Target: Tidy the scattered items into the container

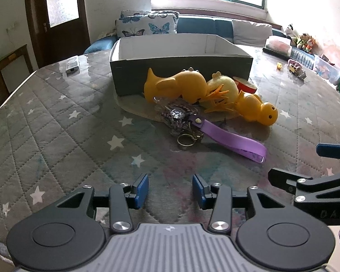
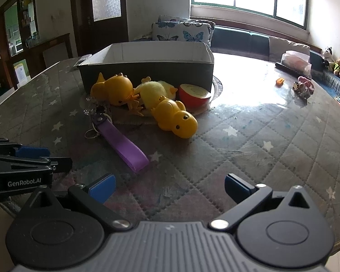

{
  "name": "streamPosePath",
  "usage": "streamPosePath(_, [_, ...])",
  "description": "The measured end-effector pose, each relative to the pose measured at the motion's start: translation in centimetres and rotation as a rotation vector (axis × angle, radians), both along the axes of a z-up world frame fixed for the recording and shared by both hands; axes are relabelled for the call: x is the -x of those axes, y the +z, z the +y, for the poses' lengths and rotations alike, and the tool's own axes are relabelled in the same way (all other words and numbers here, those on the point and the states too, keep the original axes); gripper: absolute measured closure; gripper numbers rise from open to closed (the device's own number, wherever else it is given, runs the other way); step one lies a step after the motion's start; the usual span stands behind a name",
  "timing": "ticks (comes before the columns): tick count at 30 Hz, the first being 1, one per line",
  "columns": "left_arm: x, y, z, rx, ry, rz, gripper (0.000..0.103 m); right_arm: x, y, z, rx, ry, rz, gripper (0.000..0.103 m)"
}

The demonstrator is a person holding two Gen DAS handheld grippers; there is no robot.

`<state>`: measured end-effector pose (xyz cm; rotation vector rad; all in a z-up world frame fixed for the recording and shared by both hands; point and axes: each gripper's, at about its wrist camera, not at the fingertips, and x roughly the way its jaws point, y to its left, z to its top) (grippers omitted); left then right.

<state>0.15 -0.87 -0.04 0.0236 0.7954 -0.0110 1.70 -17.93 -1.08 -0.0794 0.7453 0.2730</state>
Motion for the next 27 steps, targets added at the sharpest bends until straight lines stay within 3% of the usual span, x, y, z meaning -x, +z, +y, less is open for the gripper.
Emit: streamPosePath(27, [-0.45, 0.06, -0.25, -0.01, -0.009, 0.018, 0.057, -0.41, -0.3, 0.38, 0.007, 0.01, 0.017, 0.0])
